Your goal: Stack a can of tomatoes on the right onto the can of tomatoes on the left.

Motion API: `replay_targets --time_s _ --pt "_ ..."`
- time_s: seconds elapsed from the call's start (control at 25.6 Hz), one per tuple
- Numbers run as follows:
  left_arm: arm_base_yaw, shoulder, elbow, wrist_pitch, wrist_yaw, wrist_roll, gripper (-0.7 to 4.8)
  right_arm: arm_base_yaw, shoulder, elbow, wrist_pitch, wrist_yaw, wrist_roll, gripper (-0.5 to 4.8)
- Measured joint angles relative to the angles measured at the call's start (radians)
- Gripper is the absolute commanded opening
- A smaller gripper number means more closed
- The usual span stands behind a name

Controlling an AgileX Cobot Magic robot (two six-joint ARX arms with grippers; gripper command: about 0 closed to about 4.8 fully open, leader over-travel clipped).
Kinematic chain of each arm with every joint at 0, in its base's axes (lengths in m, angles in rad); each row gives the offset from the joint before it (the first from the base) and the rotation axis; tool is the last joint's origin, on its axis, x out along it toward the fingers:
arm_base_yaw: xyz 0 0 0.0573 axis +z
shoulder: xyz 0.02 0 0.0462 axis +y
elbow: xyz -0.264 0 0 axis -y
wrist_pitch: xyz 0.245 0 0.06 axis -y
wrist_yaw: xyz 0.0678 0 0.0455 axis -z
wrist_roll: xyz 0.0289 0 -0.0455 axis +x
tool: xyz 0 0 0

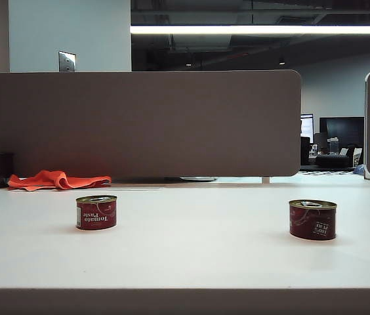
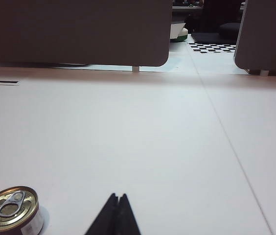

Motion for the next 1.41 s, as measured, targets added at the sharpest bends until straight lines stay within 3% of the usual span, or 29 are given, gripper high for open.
replay_targets --time_s 0.55,0.74,0.9,1.13,1.41 --pt "0.000 0.000 0.002 -0.001 -0.012 0.000 -0.05 0.000 0.000 0.000 0.000 -0.001 0.000 -0.06" --pt "0.000 0.002 0.115 0.033 -0.028 -0.013 -0.05 0.000 0.000 0.016 0.116 -0.001 0.171 -0.06" --pt "0.000 0.008 0.274 0.060 -0.072 -0.077 -0.05 0.000 0.000 0.182 0.171 0.041 0.239 -0.06" --pt "0.000 0.151 0.499 -0.003 -0.039 -0.088 -0.05 0.000 0.063 0.463 0.057 0.175 0.246 -0.06" --pt "0.000 0.385 0.782 -0.114 -0.018 -0.066 -0.05 0.000 0.314 0.697 0.039 0.101 0.093 -0.06"
